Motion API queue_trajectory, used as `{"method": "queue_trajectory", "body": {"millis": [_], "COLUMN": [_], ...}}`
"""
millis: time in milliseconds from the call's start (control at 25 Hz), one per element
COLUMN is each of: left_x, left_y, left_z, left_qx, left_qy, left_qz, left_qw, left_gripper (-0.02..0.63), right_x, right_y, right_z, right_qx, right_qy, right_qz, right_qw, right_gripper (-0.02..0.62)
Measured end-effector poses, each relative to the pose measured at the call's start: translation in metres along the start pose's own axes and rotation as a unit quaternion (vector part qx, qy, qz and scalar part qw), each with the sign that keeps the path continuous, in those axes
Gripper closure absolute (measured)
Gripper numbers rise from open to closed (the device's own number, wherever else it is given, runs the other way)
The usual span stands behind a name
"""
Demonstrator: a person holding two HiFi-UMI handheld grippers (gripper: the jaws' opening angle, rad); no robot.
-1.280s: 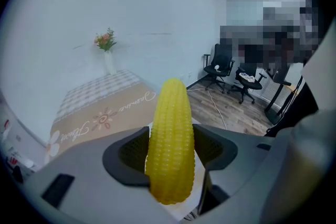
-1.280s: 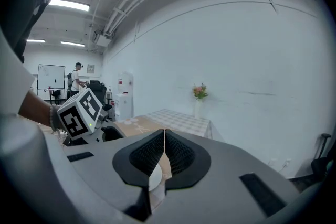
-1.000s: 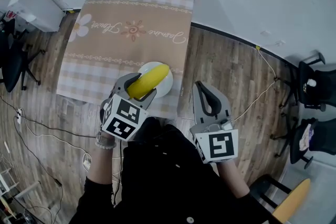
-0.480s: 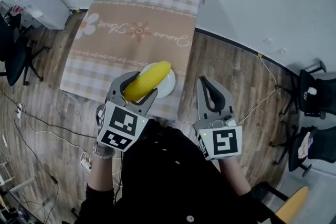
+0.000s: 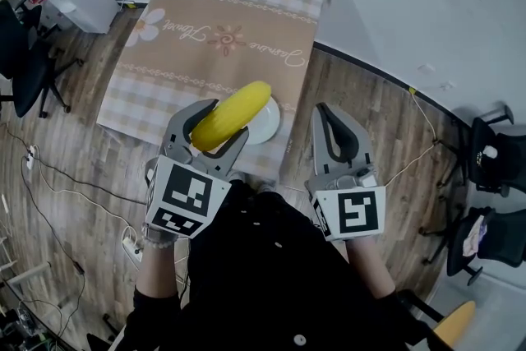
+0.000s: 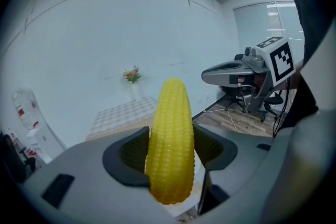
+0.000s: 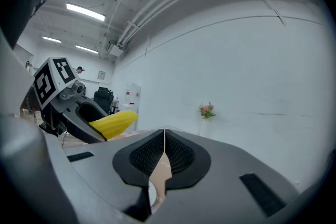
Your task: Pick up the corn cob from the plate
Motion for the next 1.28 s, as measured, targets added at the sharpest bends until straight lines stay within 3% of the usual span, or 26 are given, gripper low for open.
{"method": "queue_trajectory", "body": {"millis": [480, 720, 1280], "left_x": [0.011, 0.01, 0.006], "left_y": [0.0, -0.011, -0.005], "left_z": [0.007, 0.004, 0.006], "left_qx": [-0.006, 0.011, 0.001], "left_qy": [0.016, 0.014, 0.008], "left_qz": [-0.003, 0.01, 0.005], "left_qw": [0.9999, 0.9998, 1.0], "left_gripper": [0.339, 0.339, 0.339], "right_x": [-0.013, -0.014, -0.016], "right_y": [0.004, 0.004, 0.003], "right_z": [0.012, 0.011, 0.011], "right_qx": [0.011, 0.01, 0.014], "right_qy": [0.024, 0.02, 0.022], "right_qz": [-0.004, -0.003, 0.003], "right_qw": [1.0, 1.0, 1.0], "right_gripper": [0.552, 0.552, 0.552]}}
Point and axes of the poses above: the fingertips, and each gripper's own axes: x backward along the fingers, z to its left, y out of its top, the point moved 2 cm from there along x, backward along the fingers, and after that the axes turned 10 degrees about y, right-handed, at the moved point
